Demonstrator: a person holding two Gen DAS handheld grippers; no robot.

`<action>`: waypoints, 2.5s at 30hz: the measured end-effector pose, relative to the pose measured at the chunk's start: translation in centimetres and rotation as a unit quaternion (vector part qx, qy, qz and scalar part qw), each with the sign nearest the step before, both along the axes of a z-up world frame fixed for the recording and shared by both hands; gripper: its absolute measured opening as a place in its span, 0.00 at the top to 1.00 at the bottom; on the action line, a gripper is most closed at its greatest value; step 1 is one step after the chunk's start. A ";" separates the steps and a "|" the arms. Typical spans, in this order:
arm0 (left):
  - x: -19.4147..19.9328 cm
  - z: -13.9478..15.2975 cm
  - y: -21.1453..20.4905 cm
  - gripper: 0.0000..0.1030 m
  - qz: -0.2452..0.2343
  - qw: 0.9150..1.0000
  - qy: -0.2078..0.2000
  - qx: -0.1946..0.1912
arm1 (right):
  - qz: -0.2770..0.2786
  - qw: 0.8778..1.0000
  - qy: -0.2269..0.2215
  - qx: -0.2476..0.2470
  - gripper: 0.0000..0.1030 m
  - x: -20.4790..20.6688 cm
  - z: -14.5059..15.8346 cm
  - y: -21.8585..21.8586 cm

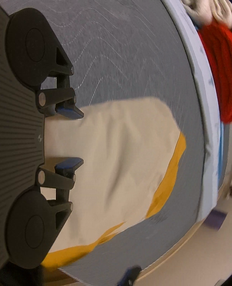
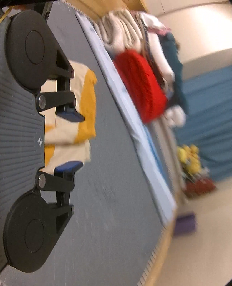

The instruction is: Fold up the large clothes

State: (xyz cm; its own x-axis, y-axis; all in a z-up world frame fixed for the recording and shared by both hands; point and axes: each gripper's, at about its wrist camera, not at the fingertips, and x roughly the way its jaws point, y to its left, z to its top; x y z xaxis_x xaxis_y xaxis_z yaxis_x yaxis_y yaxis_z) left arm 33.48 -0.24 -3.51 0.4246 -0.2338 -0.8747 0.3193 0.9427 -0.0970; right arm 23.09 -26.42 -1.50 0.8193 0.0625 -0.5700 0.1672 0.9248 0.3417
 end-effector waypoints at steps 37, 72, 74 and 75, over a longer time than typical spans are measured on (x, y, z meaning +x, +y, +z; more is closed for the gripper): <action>2.4 0.3 1.2 0.41 0.041 0.996 -0.020 -0.072 | 0.034 0.999 0.018 -0.008 0.83 6.4 -2.2 0.2; 8.1 -10.6 6.1 0.14 0.144 0.941 0.161 -0.262 | 0.039 0.967 0.218 0.123 0.26 2.5 -10.8 -2.5; 8.5 -11.3 5.5 0.14 0.149 0.942 0.145 -0.265 | 0.041 0.969 0.213 0.117 0.31 2.7 -10.7 -2.4; 8.6 -11.4 5.2 0.14 0.153 0.942 0.134 -0.267 | 0.043 0.971 0.208 0.113 0.38 2.9 -10.6 -2.2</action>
State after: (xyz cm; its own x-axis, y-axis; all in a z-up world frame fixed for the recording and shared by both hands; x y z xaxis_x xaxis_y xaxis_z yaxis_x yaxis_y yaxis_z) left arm 42.07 5.01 -14.95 0.3237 -0.5736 -0.7525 -0.0624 0.7806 -0.6219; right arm 26.03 -28.64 -12.13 0.5072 0.2811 -0.8147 0.2605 0.8511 0.4559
